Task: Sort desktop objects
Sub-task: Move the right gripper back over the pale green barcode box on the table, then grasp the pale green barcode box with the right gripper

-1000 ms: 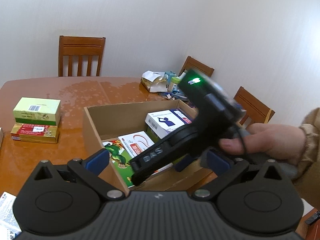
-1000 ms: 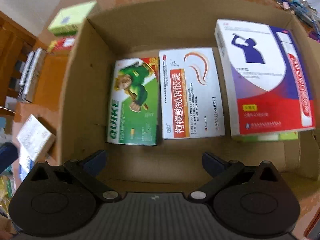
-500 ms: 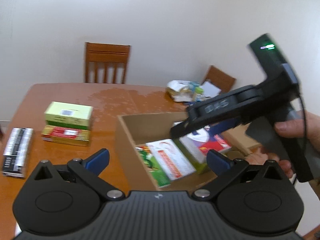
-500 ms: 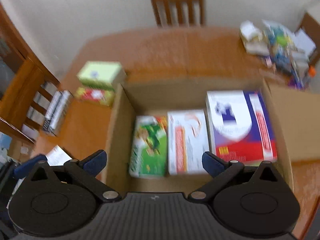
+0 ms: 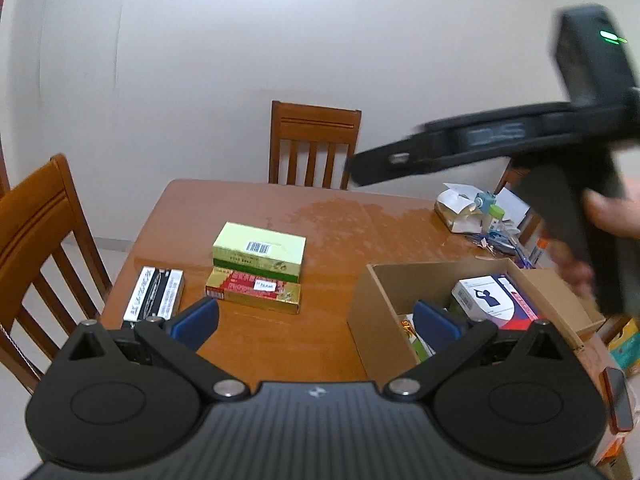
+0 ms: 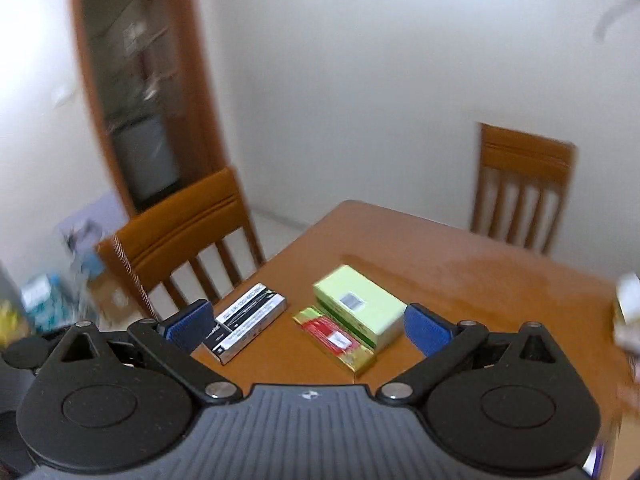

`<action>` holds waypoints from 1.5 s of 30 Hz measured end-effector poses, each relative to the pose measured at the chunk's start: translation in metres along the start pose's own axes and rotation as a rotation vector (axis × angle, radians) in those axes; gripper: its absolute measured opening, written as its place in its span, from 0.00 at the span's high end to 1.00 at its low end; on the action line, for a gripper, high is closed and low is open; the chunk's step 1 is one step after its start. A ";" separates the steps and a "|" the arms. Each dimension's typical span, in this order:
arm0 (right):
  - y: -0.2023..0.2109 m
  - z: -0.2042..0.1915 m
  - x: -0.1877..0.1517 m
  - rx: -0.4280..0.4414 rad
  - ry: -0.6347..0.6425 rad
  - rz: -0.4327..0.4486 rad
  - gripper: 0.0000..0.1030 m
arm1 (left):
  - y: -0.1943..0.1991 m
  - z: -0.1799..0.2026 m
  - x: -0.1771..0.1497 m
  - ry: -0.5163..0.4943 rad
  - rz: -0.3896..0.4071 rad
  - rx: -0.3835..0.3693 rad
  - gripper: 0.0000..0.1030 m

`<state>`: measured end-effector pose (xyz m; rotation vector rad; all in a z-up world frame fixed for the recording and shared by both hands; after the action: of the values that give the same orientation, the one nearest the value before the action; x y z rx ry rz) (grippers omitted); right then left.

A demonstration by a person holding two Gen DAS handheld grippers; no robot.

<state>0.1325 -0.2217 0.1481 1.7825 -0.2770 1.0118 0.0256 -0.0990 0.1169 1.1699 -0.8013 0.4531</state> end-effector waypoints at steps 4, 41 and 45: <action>-0.055 -0.001 0.025 0.007 0.137 -0.088 0.00 | -0.013 -0.006 -0.004 0.004 -0.004 -0.005 0.00; -0.308 0.049 0.016 0.107 0.490 -0.578 0.22 | -0.108 -0.038 -0.025 0.082 -0.100 -0.054 0.00; -0.306 0.047 0.014 0.084 0.468 -0.581 0.23 | -0.107 -0.039 -0.024 0.084 -0.106 -0.053 0.00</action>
<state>0.3491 -0.1204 -0.0498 1.5050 0.5515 0.9777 0.0965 -0.0983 0.0242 1.1309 -0.6712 0.3884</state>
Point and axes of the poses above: each gripper's, at about its wrist camera, not at the fingertips, and y roughly against the way its jaws point, z to its right, x to its top, the point moved 1 cm from there along -y, roughly the way its jaws point, and after that the axes turned 3 degrees about -z, right-handed, at the moved point
